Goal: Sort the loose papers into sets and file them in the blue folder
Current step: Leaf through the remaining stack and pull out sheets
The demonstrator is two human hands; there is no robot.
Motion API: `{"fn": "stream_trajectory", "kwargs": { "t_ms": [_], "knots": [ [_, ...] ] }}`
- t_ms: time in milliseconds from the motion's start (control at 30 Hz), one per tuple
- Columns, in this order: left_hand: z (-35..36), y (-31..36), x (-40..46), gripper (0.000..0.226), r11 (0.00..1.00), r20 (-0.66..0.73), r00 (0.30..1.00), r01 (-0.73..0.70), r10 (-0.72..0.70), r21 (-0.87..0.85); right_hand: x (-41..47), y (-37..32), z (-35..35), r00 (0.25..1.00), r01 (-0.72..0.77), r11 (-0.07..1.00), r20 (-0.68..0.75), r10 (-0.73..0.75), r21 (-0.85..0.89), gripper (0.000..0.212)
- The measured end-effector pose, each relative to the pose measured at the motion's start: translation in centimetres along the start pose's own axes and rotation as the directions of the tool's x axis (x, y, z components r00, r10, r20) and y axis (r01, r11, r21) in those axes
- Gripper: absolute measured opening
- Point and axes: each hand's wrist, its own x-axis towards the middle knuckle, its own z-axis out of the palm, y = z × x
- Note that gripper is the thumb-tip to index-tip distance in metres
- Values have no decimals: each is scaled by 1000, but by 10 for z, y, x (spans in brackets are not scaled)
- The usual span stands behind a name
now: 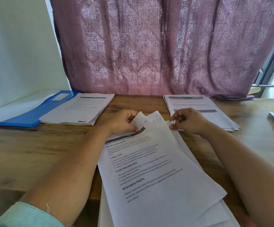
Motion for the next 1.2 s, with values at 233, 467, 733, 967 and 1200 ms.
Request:
{"fn": "stream_trajectory", "kwargs": {
  "t_ms": [233,467,733,967,1200],
  "knots": [
    [0,-1,0,29,997,-28,999,-20,23,80,2,4,-3,995,69,985,-61,-79,-157,15],
    [2,5,-2,41,999,27,999,-38,37,19,-1,-2,-1,995,79,996,-70,-76,46,15],
    [2,2,-1,20,999,-25,1000,-14,15,46,-14,-25,-4,978,-137,663,208,-28,736,18],
    [-3,3,-4,33,994,23,998,-62,60,84,2,-4,-2,972,-125,941,-151,180,313,30],
    [-4,1,-2,33,996,34,998,-50,47,79,-1,-5,1,996,-44,990,-78,54,131,21]
  ]
}}
